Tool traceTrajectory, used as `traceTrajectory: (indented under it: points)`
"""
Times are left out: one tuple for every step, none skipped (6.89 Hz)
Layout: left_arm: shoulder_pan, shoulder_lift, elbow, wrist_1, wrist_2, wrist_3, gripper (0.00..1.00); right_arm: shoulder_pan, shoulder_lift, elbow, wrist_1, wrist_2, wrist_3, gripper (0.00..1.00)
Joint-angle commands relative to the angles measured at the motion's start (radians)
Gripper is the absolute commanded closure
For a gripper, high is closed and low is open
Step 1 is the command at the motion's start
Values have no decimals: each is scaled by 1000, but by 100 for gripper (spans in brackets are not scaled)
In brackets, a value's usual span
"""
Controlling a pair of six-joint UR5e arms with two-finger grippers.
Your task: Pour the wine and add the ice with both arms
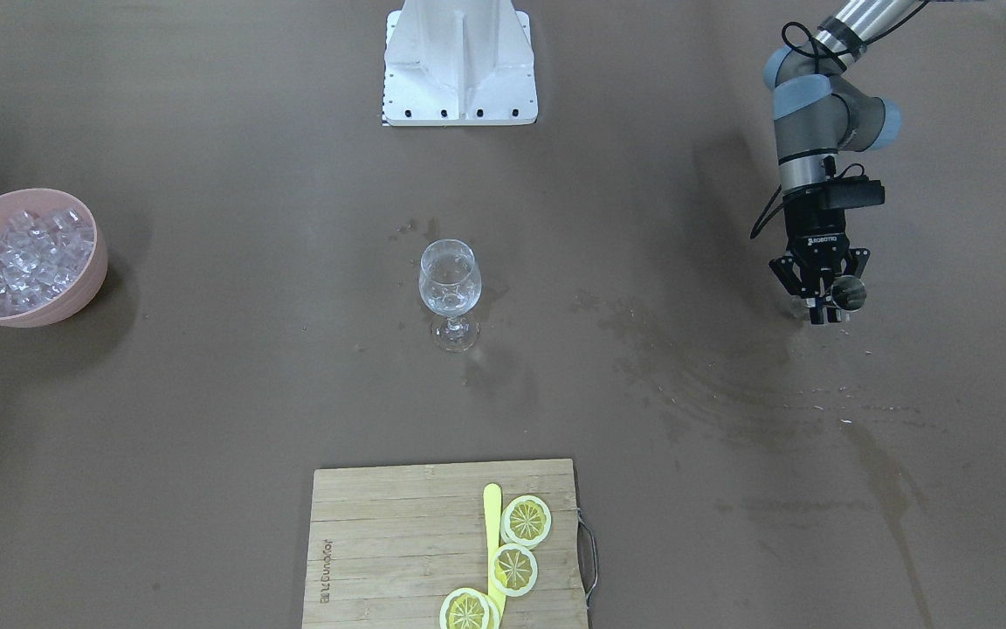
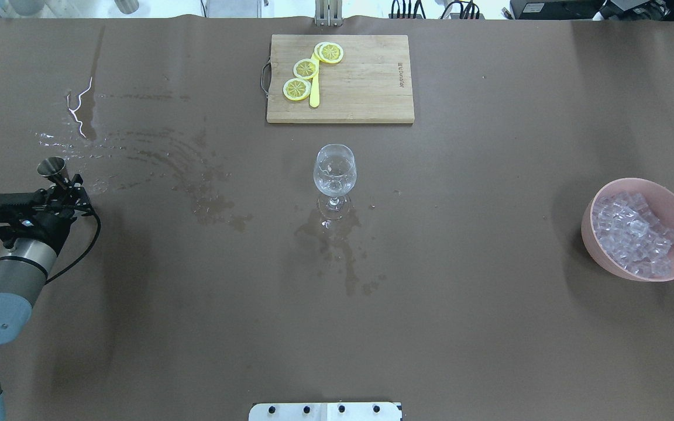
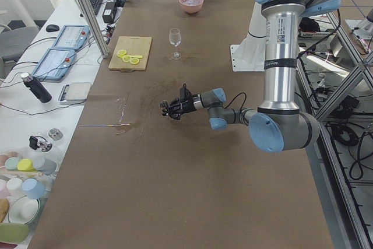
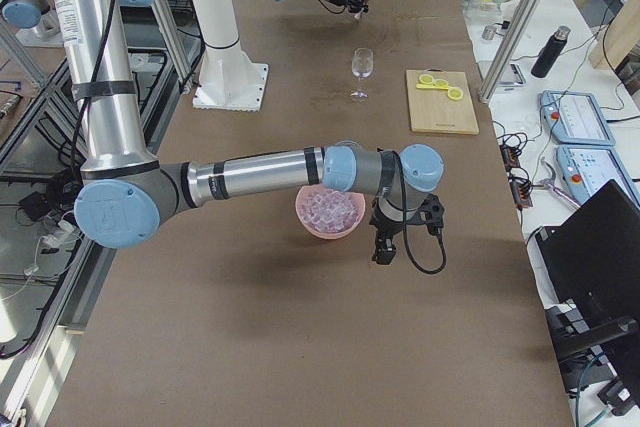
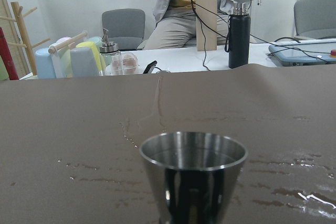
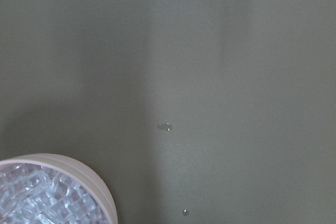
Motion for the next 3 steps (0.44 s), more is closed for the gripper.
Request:
traceTrajectory:
  points:
    - [-43, -5, -36, -52, -14, 80, 100, 0, 0, -20, 29, 1, 8, 0]
    - [-54, -6, -41, -57, -31, 82, 100, 0, 0, -19, 29, 2, 8, 0]
    - [-53, -17, -61, -54, -31, 91, 100, 0, 0, -20, 29, 2, 8, 0]
